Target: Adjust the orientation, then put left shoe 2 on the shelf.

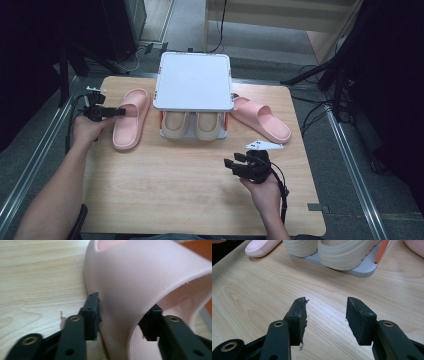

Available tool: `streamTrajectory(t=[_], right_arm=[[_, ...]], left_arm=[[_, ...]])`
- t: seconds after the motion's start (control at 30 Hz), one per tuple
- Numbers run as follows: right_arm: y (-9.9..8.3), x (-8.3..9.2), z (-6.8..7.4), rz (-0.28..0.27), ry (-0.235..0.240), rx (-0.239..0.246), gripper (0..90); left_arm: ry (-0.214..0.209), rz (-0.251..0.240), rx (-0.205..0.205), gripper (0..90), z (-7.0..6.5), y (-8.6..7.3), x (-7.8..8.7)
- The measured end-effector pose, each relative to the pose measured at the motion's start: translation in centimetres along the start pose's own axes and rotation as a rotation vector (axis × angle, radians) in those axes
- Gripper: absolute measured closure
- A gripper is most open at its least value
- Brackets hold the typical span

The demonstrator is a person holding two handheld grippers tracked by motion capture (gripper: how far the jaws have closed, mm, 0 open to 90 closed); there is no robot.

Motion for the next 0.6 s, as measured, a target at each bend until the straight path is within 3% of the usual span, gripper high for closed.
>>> streamTrajectory(t=[0.1,0.23,0.4,0.6], right_arm=[[0.0,-0.1,0.0,0.004,-0.002,-0.005,51.1],[0.0,-0.2,0.1,0.009,-0.001,0.004,51.1],[0.1,-0.2,0.2,0.009,0.006,0.007,51.1],[0.4,-0.5,0.5,0.01,0.023,0.018,51.0]], left_arm=[[0.043,0.002,-0.003,71.4,0.3,0.2,0.4],[0.036,0.023,0.021,81.8,0.7,-0.1,0.7],[0.008,0.042,0.052,82.9,0.3,-0.1,1.0],[-0.023,0.051,0.06,82.9,-0.7,0.2,1.2]])
Point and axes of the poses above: each handheld gripper's, and its own axes: x roughly backward along the jaws, y roughly out of its top, z roughly to its left, the point moved 9 cm from there along -x, roughly forward along the jaws, and after that the axes turned 8 degrees about -x, right-handed, at the moved point
